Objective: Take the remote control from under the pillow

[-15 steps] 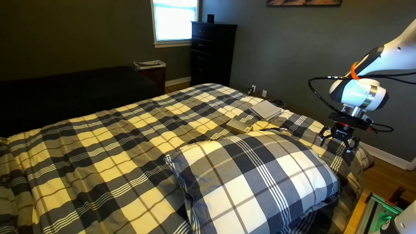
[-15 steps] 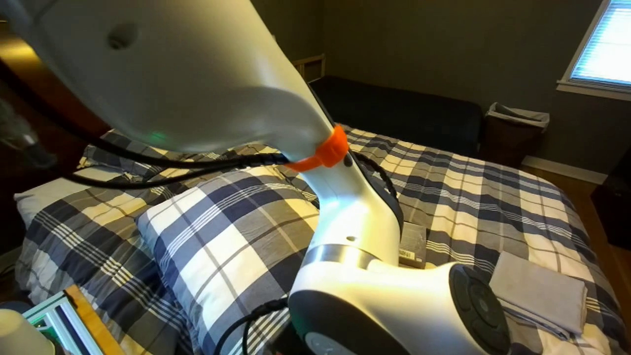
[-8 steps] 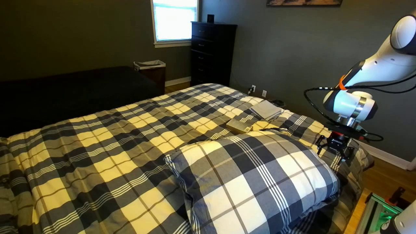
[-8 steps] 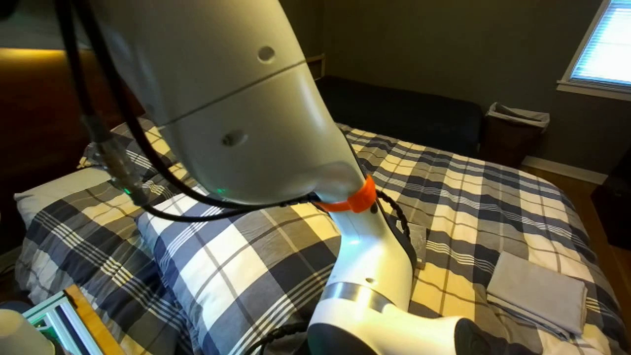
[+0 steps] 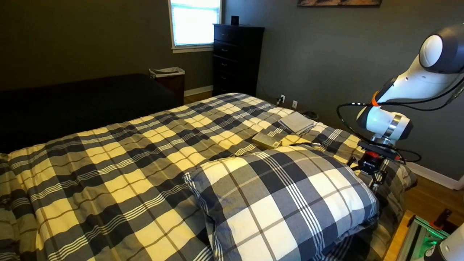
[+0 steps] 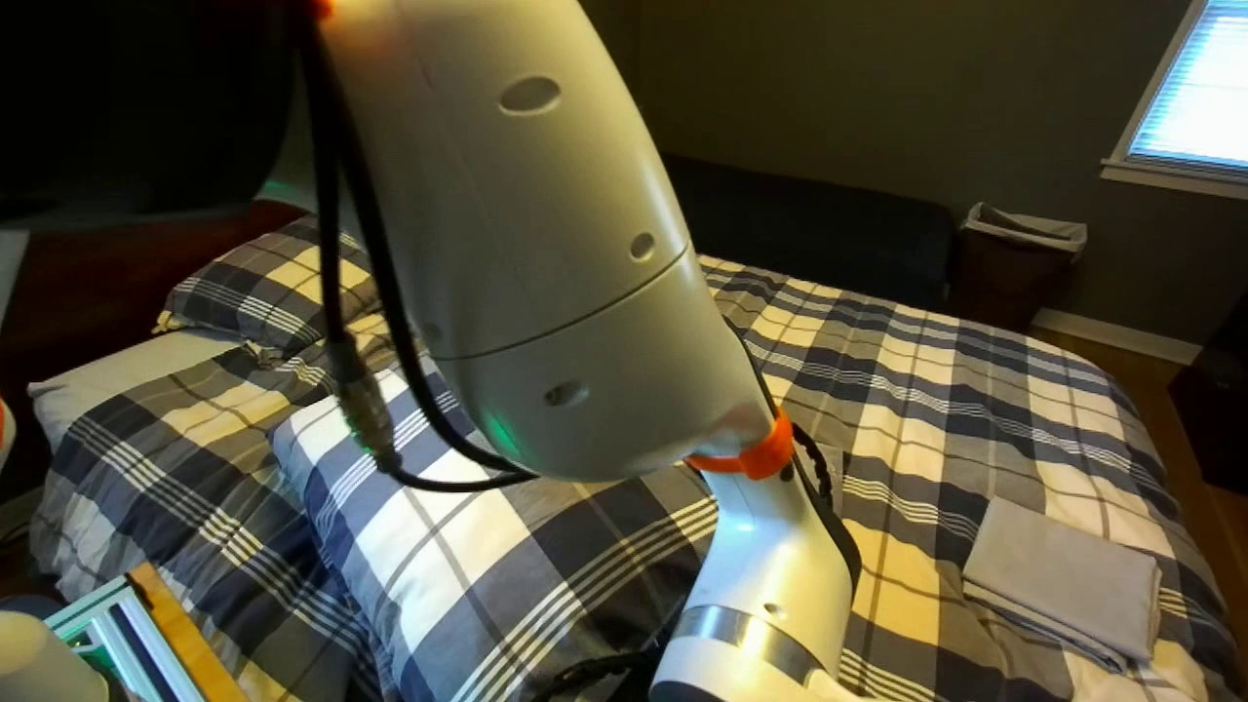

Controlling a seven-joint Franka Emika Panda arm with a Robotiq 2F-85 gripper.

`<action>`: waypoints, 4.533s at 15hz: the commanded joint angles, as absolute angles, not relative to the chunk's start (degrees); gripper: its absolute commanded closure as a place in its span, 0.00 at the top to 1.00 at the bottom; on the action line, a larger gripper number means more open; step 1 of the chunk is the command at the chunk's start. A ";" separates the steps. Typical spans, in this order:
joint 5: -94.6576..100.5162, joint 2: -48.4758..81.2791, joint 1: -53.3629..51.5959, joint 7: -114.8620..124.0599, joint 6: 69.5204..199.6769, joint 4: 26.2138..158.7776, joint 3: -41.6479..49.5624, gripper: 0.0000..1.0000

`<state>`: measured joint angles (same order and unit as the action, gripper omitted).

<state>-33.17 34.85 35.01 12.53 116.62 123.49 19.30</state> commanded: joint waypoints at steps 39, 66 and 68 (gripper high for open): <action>-51.57 48.74 34.61 10.22 108.00 109.82 16.39 0.32; -60.88 48.33 42.88 22.07 109.58 101.54 21.56 0.32; -62.17 48.44 43.82 24.19 110.06 101.25 21.83 0.32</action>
